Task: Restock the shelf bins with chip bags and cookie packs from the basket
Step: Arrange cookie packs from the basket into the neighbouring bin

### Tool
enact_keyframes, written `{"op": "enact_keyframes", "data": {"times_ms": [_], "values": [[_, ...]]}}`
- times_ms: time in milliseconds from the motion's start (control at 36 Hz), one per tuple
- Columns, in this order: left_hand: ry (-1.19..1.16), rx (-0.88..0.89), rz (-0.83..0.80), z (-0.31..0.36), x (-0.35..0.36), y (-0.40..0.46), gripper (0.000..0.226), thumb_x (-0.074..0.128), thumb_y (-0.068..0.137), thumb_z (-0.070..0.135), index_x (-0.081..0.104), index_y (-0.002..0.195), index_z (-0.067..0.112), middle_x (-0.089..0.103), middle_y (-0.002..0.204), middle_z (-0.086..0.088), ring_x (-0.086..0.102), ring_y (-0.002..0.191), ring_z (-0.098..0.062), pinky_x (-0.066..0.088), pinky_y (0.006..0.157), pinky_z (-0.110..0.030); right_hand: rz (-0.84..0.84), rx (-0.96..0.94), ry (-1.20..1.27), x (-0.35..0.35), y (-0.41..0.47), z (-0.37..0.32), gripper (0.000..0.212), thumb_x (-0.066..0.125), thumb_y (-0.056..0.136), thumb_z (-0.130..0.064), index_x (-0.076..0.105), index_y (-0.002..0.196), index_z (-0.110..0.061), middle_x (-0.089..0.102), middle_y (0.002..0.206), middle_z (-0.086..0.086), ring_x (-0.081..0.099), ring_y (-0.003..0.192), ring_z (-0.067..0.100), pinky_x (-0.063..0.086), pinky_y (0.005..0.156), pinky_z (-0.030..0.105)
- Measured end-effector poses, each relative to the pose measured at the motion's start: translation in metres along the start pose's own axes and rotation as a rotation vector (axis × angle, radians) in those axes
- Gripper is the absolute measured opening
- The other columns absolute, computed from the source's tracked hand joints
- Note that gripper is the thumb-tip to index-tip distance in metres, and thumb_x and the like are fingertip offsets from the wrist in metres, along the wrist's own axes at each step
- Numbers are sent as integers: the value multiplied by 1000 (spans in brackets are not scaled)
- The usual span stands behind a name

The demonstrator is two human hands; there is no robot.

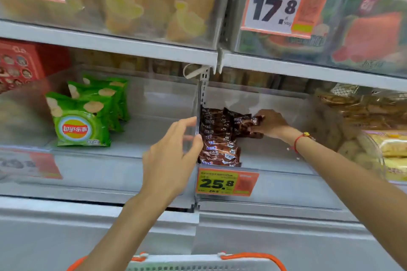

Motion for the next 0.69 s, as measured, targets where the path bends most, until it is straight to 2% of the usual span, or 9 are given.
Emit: {"op": "enact_keyframes", "data": {"times_ms": [56, 139, 194, 278, 417, 528, 611, 694], "values": [[11, -6, 22, 1, 2, -1, 31, 40, 93, 46, 42, 124, 53, 54, 85, 34, 56, 71, 1, 34, 68, -29, 6, -24, 22, 9, 10, 4, 43, 72, 84, -30, 54, 120, -15, 57, 125, 9, 56, 103, 27, 40, 80, 28], [31, -10, 38, 2, 3, -1, 31, 40, 92, 46, 42, 122, 54, 51, 82, 37, 58, 71, -1, 33, 67, -29, 27, -100, -31, 18, 17, 6, 29, 68, 86, -29, 53, 110, -21, 65, 109, 10, 58, 86, 26, 40, 71, 31], [26, -13, 39, 2, 4, 0, 28, 41, 91, 46, 43, 117, 56, 52, 82, 37, 57, 69, 3, 33, 64, -28, 81, -143, -125, 19, 18, 8, 28, 67, 86, -32, 55, 109, -21, 65, 106, 9, 58, 91, 29, 40, 71, 31], [20, -14, 42, 0, 4, 1, 24, 41, 91, 46, 43, 111, 58, 52, 82, 38, 54, 73, 10, 29, 65, -11, 174, -241, -315, 19, 17, 5, 32, 67, 86, -33, 59, 112, -17, 59, 113, 9, 54, 103, 29, 40, 75, 32], [17, -31, 38, -1, 4, 1, 24, 43, 92, 45, 45, 112, 57, 52, 79, 38, 54, 73, 10, 27, 66, -10, 163, -438, -451, 23, 20, -8, 37, 66, 85, -26, 57, 119, -17, 57, 113, 10, 54, 103, 31, 44, 78, 38], [14, -30, 26, -1, 3, 0, 27, 43, 92, 45, 45, 118, 56, 52, 79, 38, 56, 69, 6, 31, 65, -26, 176, -439, -402, 23, 26, -18, 25, 67, 86, -22, 63, 110, -19, 64, 105, 7, 59, 95, 29, 48, 75, 37], [14, -23, 25, -1, 3, 0, 28, 43, 92, 45, 44, 118, 56, 52, 82, 38, 57, 70, 4, 31, 69, -28, 201, -395, -288, 27, 27, -16, 22, 68, 85, -17, 66, 106, -17, 65, 104, 9, 60, 94, 30, 50, 76, 38], [19, -11, 24, -1, 3, 0, 29, 41, 92, 47, 43, 119, 57, 52, 85, 37, 57, 69, 3, 30, 68, -27, 237, -350, -191, 33, 26, -9, 28, 69, 83, -11, 67, 110, -18, 66, 108, 9, 61, 98, 31, 51, 80, 38]]}}
Point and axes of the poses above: each hand's wrist, its own y-axis towards the middle knuckle, its own x-axis out of the palm, z = x × y, the point moved 1 cm from there along y, towards the middle knuckle
